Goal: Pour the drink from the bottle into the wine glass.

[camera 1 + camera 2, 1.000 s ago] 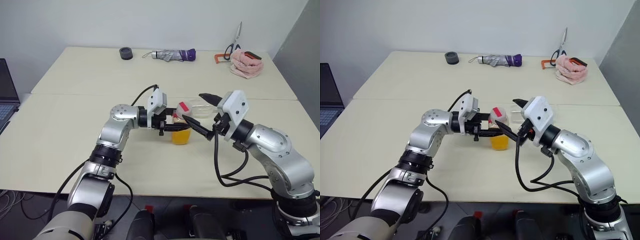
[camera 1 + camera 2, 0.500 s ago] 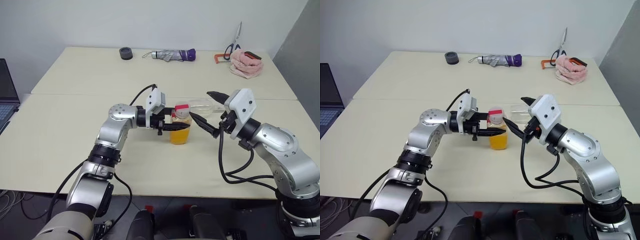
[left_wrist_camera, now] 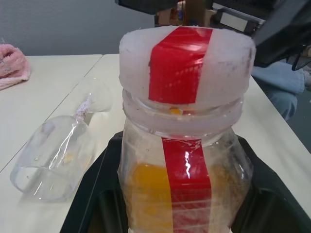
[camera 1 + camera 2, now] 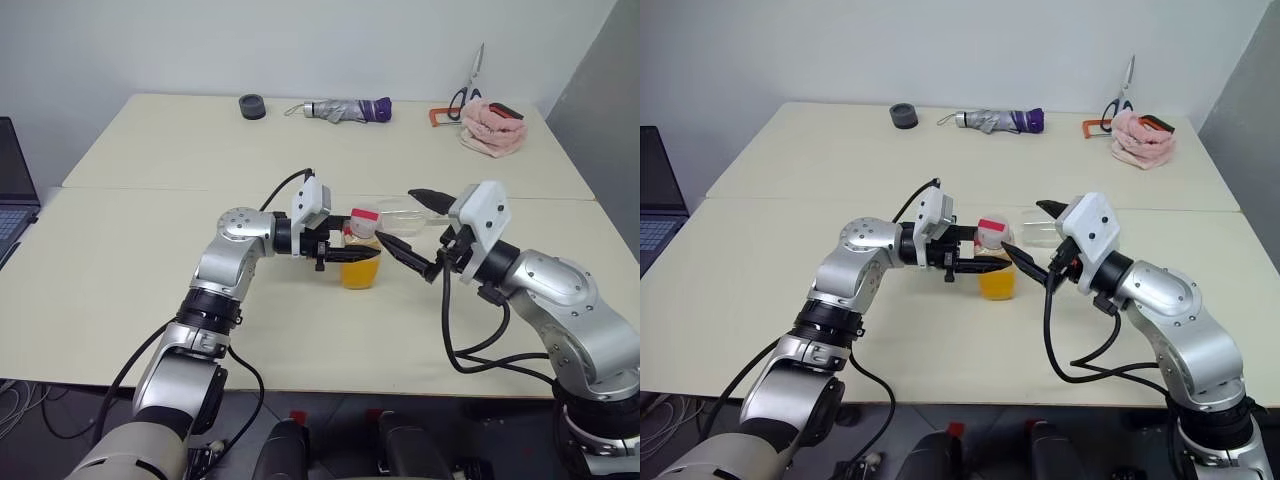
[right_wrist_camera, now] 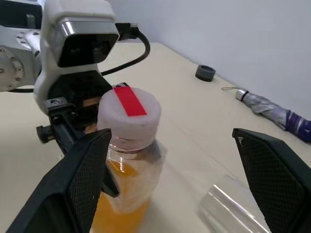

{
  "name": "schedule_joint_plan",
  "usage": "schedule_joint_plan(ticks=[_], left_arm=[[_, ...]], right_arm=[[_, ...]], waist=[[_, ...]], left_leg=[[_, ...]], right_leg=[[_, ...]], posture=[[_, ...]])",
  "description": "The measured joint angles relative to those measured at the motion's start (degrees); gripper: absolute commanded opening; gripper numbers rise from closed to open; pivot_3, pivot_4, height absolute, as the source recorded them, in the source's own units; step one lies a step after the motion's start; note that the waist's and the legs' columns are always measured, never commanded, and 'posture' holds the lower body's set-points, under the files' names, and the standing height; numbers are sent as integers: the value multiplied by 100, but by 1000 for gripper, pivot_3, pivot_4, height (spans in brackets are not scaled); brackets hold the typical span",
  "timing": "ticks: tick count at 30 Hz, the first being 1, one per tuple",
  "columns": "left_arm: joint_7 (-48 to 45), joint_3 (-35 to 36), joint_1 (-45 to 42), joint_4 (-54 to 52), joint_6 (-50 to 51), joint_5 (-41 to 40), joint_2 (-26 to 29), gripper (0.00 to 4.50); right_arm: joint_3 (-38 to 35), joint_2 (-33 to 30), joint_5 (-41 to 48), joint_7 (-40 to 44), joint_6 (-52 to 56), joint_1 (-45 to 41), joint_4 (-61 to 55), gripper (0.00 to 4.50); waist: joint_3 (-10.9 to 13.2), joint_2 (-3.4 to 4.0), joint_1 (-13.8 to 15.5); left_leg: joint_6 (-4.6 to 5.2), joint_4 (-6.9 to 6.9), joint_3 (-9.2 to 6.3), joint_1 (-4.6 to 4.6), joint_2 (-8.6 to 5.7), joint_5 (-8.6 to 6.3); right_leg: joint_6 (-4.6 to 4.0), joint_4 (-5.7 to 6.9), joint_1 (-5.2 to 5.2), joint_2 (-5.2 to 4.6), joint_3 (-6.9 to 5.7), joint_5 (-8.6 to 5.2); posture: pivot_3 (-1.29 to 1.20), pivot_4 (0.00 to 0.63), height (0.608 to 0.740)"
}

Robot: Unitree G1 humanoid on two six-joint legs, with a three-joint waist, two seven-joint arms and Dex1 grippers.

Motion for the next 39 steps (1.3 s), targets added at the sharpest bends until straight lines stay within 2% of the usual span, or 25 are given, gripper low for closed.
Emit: schedule_joint_plan(ticks=[11, 19, 39], left_arm=[[-12, 0, 0, 0, 0, 0, -12, 2012], [-16, 0, -22, 3, 0, -1, -24, 2012], [-12, 0, -108, 3, -2, -5, -20, 2002]], right_arm=[[-320, -379, 633, 194, 298, 67, -191, 4245], [154, -293, 469, 116, 225, -63, -288, 4245], [123, -209, 576, 122, 174, -238, -237, 4245]], waist=[[0, 0, -3], [0, 0, 0], [0, 0, -1]], left_leg=[[0, 0, 0, 1, 0, 0], [0, 1, 0, 0, 0, 0], [0, 1, -1, 1, 1, 0]], right_leg=[[0, 0, 0, 1, 0, 0], [0, 0, 0, 1, 0, 0], [0, 0, 0, 1, 0, 0]], posture=[[0, 150, 740], [0, 150, 740], [0, 150, 740]])
